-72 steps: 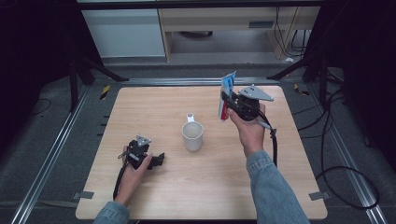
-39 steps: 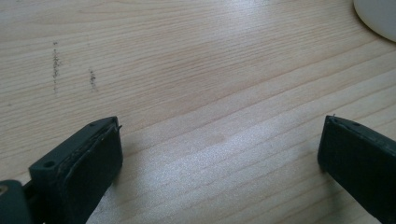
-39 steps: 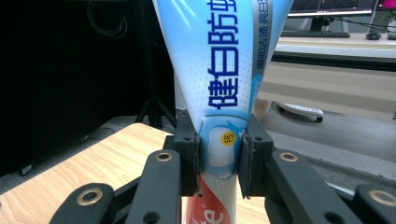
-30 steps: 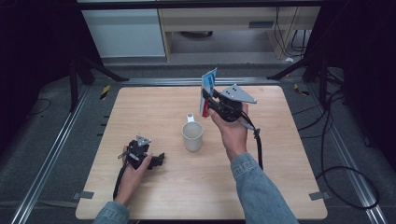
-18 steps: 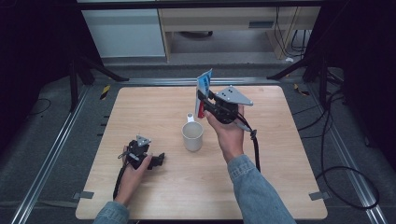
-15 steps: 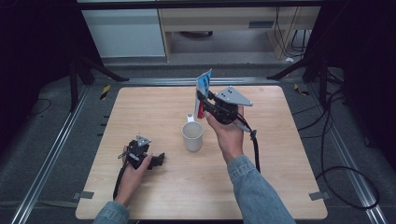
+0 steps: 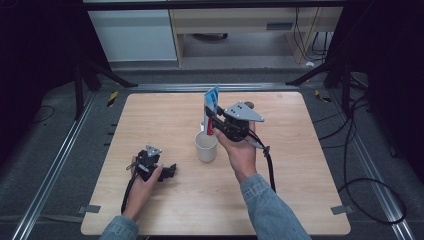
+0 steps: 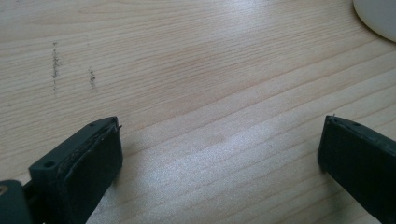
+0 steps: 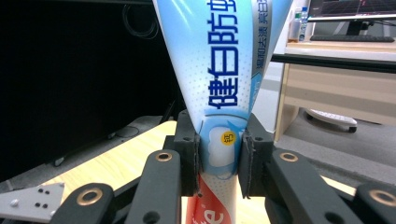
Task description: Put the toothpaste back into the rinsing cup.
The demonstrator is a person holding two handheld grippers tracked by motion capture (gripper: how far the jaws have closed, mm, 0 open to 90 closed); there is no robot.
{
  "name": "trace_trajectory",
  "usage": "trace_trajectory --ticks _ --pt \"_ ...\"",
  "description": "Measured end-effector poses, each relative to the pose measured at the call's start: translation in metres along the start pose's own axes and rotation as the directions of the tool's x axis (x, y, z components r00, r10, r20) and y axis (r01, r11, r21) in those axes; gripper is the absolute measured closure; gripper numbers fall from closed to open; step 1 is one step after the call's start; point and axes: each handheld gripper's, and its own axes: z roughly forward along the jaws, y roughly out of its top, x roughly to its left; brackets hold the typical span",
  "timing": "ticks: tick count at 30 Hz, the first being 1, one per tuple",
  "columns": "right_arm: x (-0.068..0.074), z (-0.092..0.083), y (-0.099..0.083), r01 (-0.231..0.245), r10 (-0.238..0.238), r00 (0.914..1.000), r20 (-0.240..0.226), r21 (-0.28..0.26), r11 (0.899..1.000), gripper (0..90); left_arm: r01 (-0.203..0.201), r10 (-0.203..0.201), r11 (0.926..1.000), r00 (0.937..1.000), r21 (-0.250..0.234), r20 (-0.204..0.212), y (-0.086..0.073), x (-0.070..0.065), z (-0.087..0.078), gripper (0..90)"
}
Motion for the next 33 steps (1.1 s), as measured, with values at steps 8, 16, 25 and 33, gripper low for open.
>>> trace_trajectory --ticks 8,16,25,33 --pt "0.004 0.007 -0.013 0.004 -0.004 0.9999 -0.013 0.031 1.0 72.6 -0.001 0.001 1.0 1.0 0.001 0.001 0.0 0.0 0.0 0.0" --pt "0.006 0.012 -0.026 0.021 -0.02 0.9997 -0.012 0.049 0.999 72.6 -0.003 0.003 1.0 1.0 0.002 0.002 0.0 0.0 0.0 0.0" --pt "0.006 0.017 -0.047 0.008 -0.007 0.9999 -0.011 0.08 0.997 72.6 -0.003 0.003 1.0 1.0 0.002 0.003 0.0 0.0 0.0 0.0" --pt "0.006 0.019 -0.051 -0.009 0.01 0.9999 -0.009 0.077 0.997 72.6 -0.003 0.003 1.0 1.0 0.002 0.003 0.0 0.0 0.0 0.0"
